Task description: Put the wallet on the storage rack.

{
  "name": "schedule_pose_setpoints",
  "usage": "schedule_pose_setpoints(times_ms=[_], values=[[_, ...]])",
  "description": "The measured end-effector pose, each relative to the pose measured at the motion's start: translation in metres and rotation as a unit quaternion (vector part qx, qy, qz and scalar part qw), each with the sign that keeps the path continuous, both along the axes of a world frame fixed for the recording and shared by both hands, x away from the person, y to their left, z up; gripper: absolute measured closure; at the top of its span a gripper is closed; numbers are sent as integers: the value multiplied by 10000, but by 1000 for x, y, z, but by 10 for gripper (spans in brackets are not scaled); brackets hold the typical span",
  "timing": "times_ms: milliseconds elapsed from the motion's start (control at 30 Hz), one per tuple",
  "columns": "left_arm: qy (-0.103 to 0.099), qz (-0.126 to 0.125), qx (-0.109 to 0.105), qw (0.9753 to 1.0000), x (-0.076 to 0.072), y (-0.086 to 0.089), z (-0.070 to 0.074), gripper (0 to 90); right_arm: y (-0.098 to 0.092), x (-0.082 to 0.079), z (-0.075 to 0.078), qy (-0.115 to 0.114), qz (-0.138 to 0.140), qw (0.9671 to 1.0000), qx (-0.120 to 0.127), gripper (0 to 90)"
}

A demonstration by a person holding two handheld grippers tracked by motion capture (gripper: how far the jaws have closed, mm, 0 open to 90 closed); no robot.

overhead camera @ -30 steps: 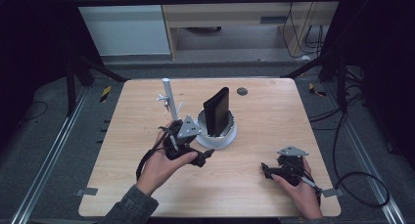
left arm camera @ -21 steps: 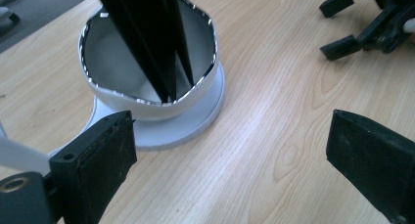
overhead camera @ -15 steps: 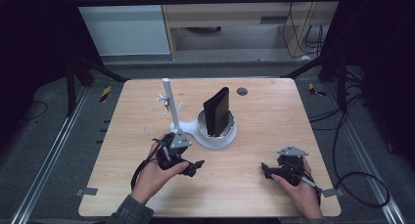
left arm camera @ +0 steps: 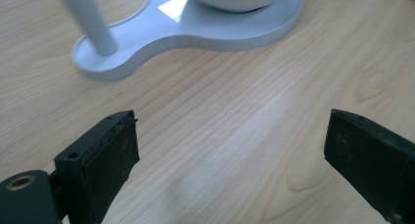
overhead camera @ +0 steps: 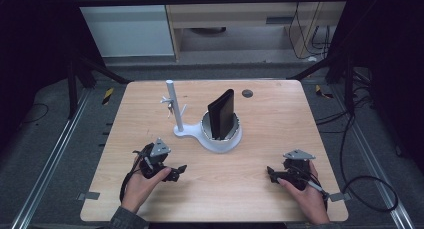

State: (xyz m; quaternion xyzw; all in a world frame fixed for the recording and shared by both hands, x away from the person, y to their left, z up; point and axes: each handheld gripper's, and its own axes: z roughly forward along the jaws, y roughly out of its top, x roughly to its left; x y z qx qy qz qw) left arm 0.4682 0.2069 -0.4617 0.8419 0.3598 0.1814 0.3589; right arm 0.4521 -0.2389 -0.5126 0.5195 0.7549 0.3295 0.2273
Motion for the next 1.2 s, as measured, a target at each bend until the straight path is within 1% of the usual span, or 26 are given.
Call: schedule_pose_setpoints(times_ms=[33, 67, 133, 167, 233, 333, 400, 467, 600, 633, 700, 867, 967, 1000, 1067, 1100, 1133, 1200], values=[[18, 84, 104, 9999, 1, 4, -5, 58, 0, 0, 0, -2, -1, 10000, 3, 52], [49, 117, 149, 9998, 1, 7, -9, 58, 0, 0, 0, -8, 12, 10000, -12, 52], [113, 207, 195, 9995, 2, 14, -15, 61, 0, 0, 0, 0, 1, 10000, 0, 52], [101, 306, 169, 9993, 3, 21, -17, 70, 0, 0, 0, -10, 8, 10000, -10, 52], [63, 465, 123, 9988, 4, 29, -19, 72, 0, 0, 0, 0, -1, 10000, 2, 52], [37, 683, 303, 9972, 8, 42, -22, 69, 0, 0, 0, -1, 2, 10000, 1, 52], [72, 767, 313, 9965, 10, 48, -24, 68, 0, 0, 0, -1, 1, 10000, 0, 52], [44, 850, 345, 9958, 13, 54, -25, 69, 0, 0, 0, -2, 2, 10000, 0, 52], [-14, 1056, 444, 9934, 18, 69, -27, 70, 0, 0, 0, -1, 2, 10000, 0, 52], [-30, 1089, 404, 9932, 19, 71, -28, 70, 0, 0, 0, -8, 11, 10000, -10, 52], [-29, 1096, 394, 9932, 21, 74, -29, 69, 0, 0, 0, 0, 0, 10000, 0, 52], [110, 1147, 349, 9927, 26, 79, -35, 61, 0, 0, 0, -1, 1, 10000, 1, 52], [186, 1187, 408, 9919, 28, 81, -37, 61, 0, 0, 0, -1, 1, 10000, -1, 52], [193, 1194, 397, 9919, 28, 81, -38, 61, 0, 0, 0, 0, 2, 10000, 0, 52], [237, 1213, 299, 9919, 29, 83, -40, 51, 0, 0, 0, -1, 1, 10000, -2, 52], [237, 1213, 299, 9919, 29, 83, -40, 45, 0, 0, 0, -1, 1, 10000, -2, 52], [258, 1214, 245, 9920, 30, 84, -41, 45, 0, 0, 0, 0, 1, 10000, 0, 52], [315, 1238, 44, 9918, 32, 89, -44, 22, 0, 0, 0, -1, 3, 10000, -1, 52]])
